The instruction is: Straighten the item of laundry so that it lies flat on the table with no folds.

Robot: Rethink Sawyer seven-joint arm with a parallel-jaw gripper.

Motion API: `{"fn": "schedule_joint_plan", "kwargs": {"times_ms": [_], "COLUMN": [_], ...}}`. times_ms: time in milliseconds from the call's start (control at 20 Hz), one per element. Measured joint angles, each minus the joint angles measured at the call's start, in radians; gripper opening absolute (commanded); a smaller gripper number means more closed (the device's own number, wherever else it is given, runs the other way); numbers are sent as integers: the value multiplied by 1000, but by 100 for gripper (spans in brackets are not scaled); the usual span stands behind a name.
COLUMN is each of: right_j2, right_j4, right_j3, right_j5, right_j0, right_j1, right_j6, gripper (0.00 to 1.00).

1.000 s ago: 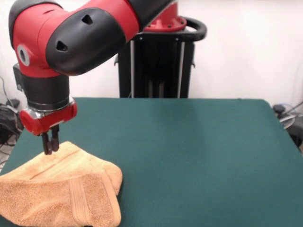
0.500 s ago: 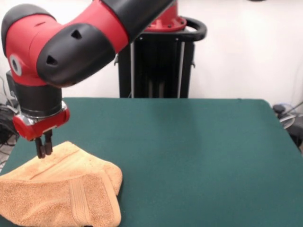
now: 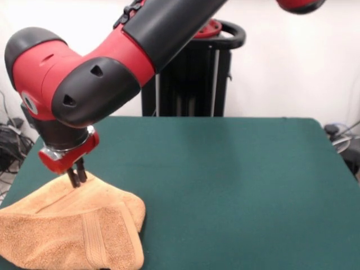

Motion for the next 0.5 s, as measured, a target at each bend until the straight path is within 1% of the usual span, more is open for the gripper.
{"fn": "schedule_joint_plan", "kwargs": {"times_ms": [100,500], "right_j2": [0,0], "right_j4": [0,0], "right_j3": [-3,-3], "right_j5": [-18,-19], "right_j0": [-1,-4], "right_j1": [5,13], "right_j6": [0,0], "gripper": [0,0]}}
